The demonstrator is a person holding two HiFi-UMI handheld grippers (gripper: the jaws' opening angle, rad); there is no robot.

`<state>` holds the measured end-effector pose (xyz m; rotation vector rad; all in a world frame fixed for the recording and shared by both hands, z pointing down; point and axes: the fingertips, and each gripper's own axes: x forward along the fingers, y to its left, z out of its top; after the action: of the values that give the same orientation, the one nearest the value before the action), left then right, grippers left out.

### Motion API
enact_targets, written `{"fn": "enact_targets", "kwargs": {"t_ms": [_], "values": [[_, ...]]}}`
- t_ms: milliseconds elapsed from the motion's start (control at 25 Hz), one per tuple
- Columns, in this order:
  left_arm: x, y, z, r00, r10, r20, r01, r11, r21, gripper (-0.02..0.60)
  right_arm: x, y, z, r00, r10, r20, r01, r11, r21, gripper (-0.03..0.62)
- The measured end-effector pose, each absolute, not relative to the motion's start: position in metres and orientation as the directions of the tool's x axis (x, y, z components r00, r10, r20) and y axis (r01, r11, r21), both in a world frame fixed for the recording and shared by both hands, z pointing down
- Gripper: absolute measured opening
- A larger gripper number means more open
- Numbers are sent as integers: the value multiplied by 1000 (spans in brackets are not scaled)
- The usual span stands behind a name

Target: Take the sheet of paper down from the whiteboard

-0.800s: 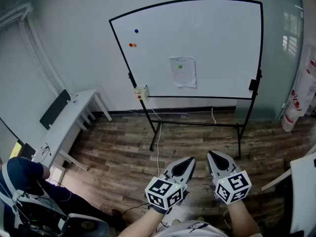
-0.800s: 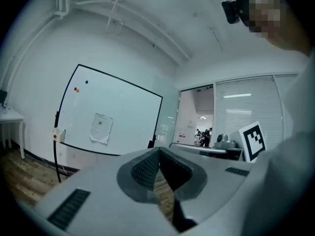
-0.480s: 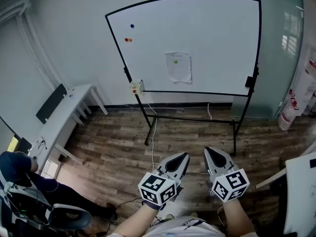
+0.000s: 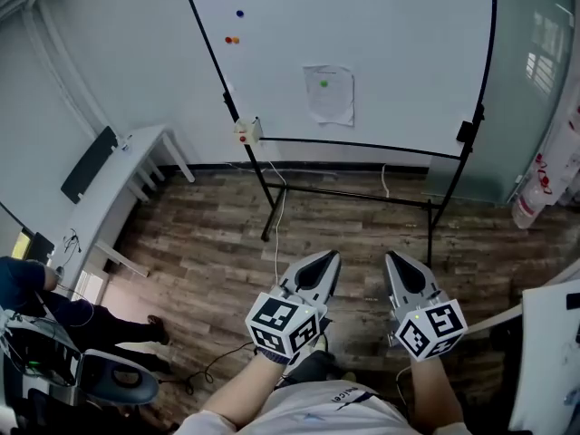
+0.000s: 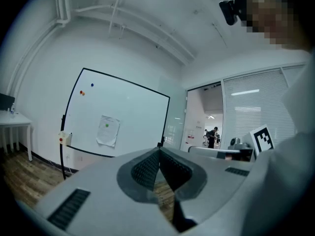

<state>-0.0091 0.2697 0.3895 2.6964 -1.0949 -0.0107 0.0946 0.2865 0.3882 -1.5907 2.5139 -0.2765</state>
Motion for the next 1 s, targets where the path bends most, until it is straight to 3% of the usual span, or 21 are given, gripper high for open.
{"fn": "enact_targets", "kwargs": {"t_ms": [1000], "values": [[-22,-59,425,797,-595,105,-603,-771,204,14,55,-27,400,-319,-947,44,-936,307,-175,12]]}}
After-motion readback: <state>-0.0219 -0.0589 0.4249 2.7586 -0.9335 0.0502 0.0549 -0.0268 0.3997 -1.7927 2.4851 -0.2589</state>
